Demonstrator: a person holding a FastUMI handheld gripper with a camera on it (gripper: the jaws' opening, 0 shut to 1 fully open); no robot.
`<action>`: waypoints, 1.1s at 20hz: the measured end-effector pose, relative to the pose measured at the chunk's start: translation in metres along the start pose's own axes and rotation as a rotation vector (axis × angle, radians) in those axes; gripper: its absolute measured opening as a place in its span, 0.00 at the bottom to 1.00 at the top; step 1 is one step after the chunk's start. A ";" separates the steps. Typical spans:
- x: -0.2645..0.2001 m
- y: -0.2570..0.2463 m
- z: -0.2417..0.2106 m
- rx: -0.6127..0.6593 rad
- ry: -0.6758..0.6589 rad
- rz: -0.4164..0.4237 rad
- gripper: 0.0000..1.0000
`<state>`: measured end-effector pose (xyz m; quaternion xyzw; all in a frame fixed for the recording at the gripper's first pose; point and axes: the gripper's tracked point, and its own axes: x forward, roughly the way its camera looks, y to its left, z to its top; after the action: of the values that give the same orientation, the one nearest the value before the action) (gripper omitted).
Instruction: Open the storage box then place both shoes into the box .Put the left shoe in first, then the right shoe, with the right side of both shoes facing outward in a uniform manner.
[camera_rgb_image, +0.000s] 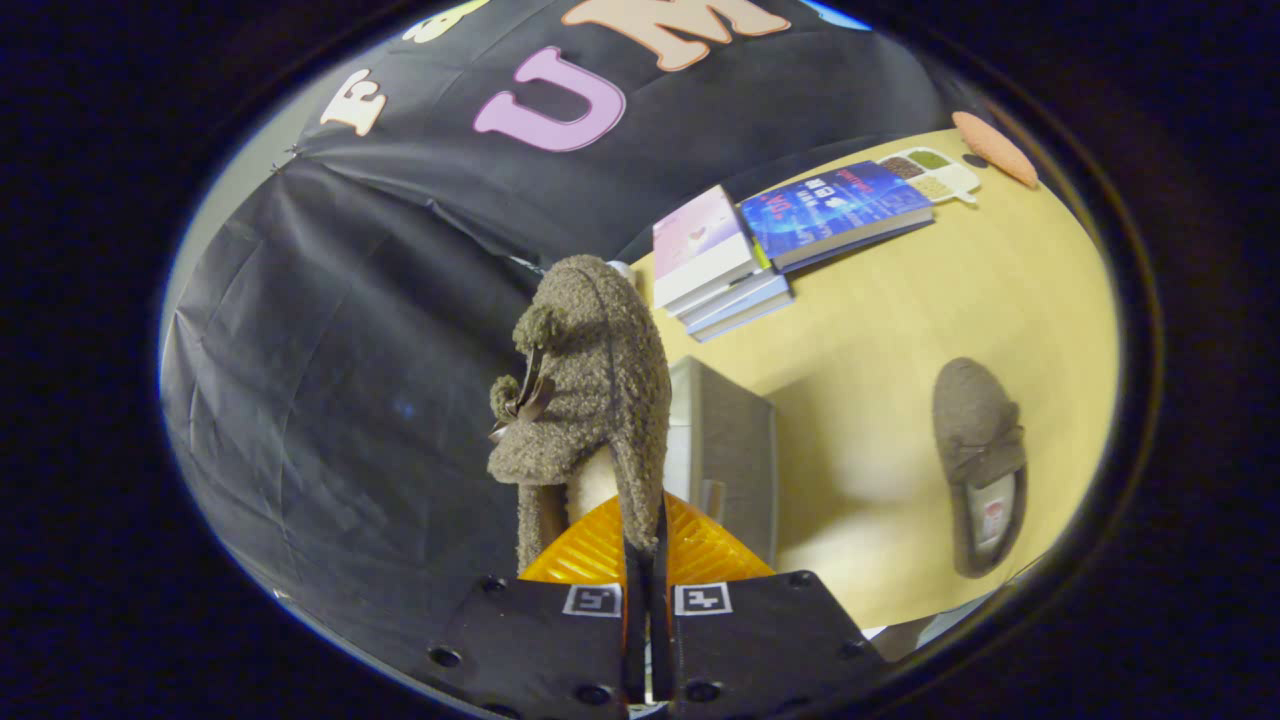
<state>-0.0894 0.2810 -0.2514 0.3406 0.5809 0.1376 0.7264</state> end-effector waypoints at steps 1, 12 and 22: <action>0.009 0.007 -0.005 0.002 0.009 0.005 0.05; 0.104 0.013 -0.086 0.040 0.148 -0.126 0.06; 0.159 -0.017 -0.115 0.105 0.215 -0.343 0.06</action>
<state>-0.1548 0.4018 -0.3920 0.2573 0.7110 0.0172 0.6542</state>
